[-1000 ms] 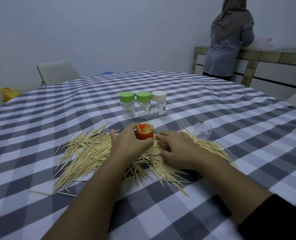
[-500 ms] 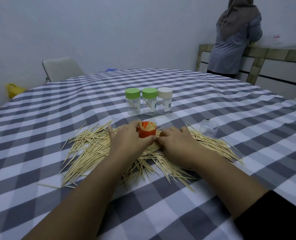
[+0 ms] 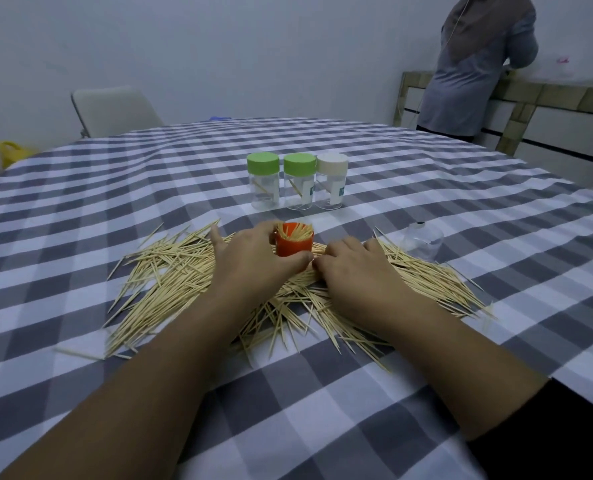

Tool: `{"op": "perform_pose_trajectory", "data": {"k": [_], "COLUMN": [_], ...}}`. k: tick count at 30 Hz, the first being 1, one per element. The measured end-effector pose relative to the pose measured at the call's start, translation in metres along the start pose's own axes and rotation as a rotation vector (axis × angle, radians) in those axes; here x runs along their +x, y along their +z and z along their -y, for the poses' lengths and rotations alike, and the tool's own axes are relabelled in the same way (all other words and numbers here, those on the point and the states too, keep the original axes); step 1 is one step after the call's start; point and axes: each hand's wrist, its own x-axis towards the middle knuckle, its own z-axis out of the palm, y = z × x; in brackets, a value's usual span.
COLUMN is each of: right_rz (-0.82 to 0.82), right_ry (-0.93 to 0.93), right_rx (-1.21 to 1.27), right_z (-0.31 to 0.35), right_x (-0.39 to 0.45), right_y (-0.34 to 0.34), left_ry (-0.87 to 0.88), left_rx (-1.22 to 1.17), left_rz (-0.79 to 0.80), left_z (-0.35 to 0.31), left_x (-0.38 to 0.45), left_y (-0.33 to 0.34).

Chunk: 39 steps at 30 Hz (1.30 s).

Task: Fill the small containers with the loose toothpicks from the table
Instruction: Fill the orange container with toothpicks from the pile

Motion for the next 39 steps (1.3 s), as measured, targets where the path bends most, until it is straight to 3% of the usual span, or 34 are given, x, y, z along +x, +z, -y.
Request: {"op": "perform_pose_trajectory", "data": {"k": [12, 18, 30, 35, 39], "right_rz": [-0.055, -0.094, -0.152, -0.272, -0.398], "right_ry": [0.006, 0.104, 0.335, 0.415, 0.376], "right_rx": [-0.051, 0.005, 0.547, 1.2, 1.424], "right_z": [0.003, -0.011, -0.038, -0.034, -0.029], "right_x": [-0.004, -0.004, -0.002, 0.0, 0.001], "right_y": [-0.001, -0.008, -0.009, -0.007, -0.008], "left_ry": [-0.028, -0.04, -0.009, 0.04, 0.125], "left_rx": [-0.013, -0.018, -0.095, -0.086, -0.087], "left_rz": [-0.035, -0.034, -0.058, 0.011, 0.068], "left_z": [0.005, 0.006, 0.003, -0.005, -0.008], "left_x": [0.002, 0.003, 0.001, -0.006, -0.007], "left_y": [-0.001, -0.002, -0.004, -0.003, 0.0]}}
